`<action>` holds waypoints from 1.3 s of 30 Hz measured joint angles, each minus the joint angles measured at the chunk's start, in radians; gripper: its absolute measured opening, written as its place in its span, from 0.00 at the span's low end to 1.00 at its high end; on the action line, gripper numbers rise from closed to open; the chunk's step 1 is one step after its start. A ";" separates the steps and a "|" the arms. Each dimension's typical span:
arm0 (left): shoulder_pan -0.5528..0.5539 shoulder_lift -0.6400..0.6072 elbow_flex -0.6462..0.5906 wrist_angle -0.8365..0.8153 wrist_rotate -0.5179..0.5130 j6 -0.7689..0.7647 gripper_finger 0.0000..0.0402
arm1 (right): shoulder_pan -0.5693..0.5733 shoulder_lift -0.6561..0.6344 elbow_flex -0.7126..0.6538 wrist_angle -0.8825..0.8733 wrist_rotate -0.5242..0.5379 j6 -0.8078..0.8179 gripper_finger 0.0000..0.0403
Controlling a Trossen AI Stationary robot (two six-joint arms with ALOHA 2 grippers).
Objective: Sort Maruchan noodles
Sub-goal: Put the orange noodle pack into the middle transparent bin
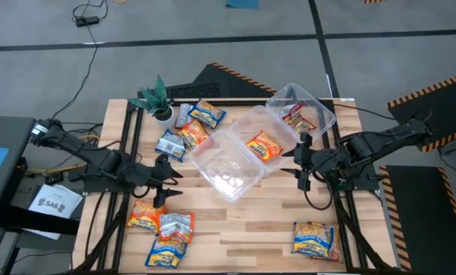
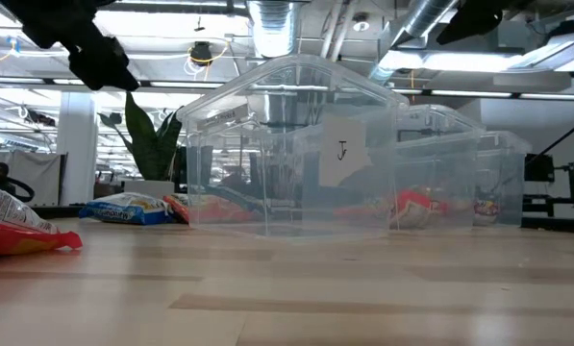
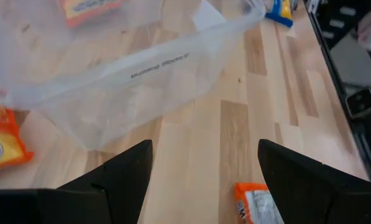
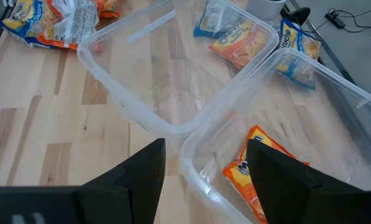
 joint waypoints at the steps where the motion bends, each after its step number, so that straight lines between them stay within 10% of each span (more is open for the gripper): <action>1: 0.016 0.000 0.000 -0.001 0.002 0.022 0.69 | -0.002 0.000 0.000 0.000 0.000 0.000 0.61; 16: 0.204 -0.180 -0.105 0.111 0.146 0.182 0.69 | -0.014 0.000 0.000 0.007 -0.002 0.001 0.61; 25: 0.171 -0.335 -0.391 0.371 0.225 -0.134 0.69 | -0.014 0.000 0.000 0.007 -0.002 0.000 0.61; 39: -0.167 0.053 -0.211 0.297 0.103 -0.402 0.65 | -0.014 0.000 0.000 0.007 -0.002 0.000 0.61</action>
